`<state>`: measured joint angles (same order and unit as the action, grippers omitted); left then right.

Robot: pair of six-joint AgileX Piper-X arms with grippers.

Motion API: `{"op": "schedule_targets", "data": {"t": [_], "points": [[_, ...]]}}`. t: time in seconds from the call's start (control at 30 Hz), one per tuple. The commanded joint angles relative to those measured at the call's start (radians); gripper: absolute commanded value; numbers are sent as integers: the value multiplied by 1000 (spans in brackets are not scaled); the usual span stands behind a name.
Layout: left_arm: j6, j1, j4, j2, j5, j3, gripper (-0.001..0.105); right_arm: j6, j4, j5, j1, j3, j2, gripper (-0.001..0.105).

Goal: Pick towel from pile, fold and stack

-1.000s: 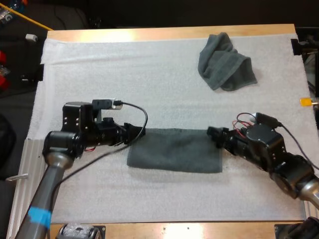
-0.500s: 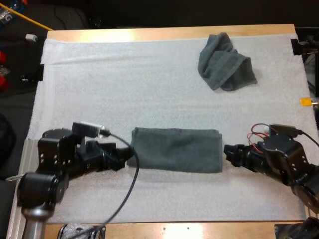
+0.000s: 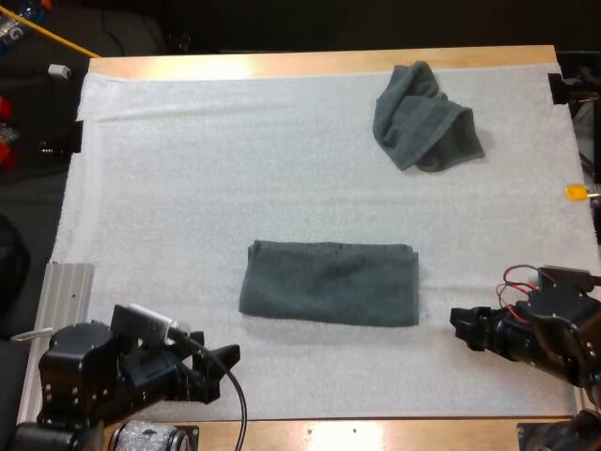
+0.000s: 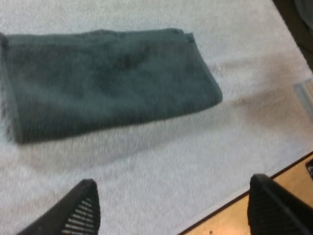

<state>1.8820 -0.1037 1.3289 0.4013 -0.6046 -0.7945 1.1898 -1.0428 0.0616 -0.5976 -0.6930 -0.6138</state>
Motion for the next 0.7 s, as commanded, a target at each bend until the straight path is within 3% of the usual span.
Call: {"op": "schedule_targets", "data": {"t": [0.0,0.43,0.67], "points": [[-7,3,15,-11,24,-6,62,12,-16,3,5,-9,9,62],[-7,3,27,-14,55,-6,62,64,31,-69,5,-9,-96,62],[-7,3,30,-14,55,-6,62,65,154,-72,5,-9,-241,62]]}}
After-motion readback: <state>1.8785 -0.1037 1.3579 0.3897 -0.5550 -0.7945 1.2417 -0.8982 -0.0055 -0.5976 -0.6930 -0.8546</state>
